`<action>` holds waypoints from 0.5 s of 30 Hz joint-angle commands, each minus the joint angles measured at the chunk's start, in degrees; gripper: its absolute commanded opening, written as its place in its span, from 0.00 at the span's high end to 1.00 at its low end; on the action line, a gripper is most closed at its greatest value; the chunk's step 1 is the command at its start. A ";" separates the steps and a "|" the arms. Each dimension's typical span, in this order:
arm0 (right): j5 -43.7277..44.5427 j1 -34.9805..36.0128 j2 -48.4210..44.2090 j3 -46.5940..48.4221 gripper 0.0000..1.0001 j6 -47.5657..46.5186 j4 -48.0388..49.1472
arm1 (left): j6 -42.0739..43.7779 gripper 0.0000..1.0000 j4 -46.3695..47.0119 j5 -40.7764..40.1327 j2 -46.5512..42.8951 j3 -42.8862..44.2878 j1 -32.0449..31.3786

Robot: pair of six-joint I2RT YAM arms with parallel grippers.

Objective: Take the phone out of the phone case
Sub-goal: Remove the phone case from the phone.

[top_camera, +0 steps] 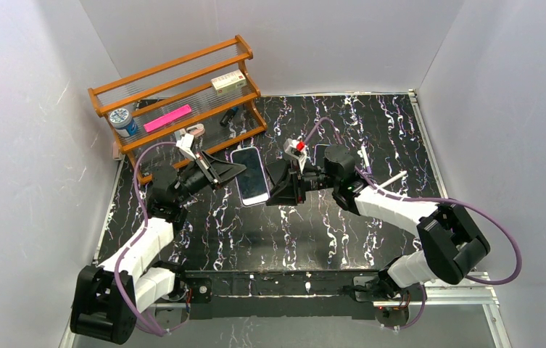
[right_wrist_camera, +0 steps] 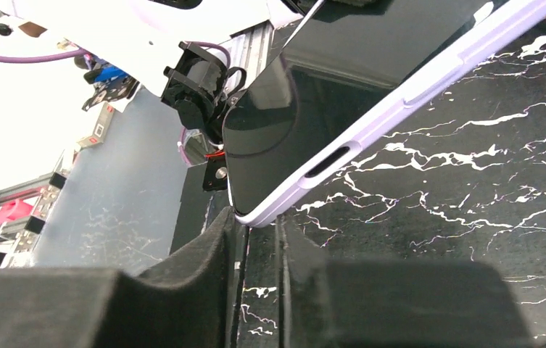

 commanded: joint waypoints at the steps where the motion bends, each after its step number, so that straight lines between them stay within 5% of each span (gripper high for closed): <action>1: -2.28 -0.19 1.17 3.13 0.79 0.22 4.67 | -3.54 1.00 2.79 1.23 -3.00 2.22 0.15; 8: -3.84 -0.18 1.52 3.57 0.99 -1.93 5.39 | -8.94 1.00 2.71 0.95 -3.51 1.62 -0.18; 15: -2.98 -0.15 0.53 4.54 0.92 -5.10 1.85 | -8.46 1.00 2.07 0.79 -4.51 1.46 -0.58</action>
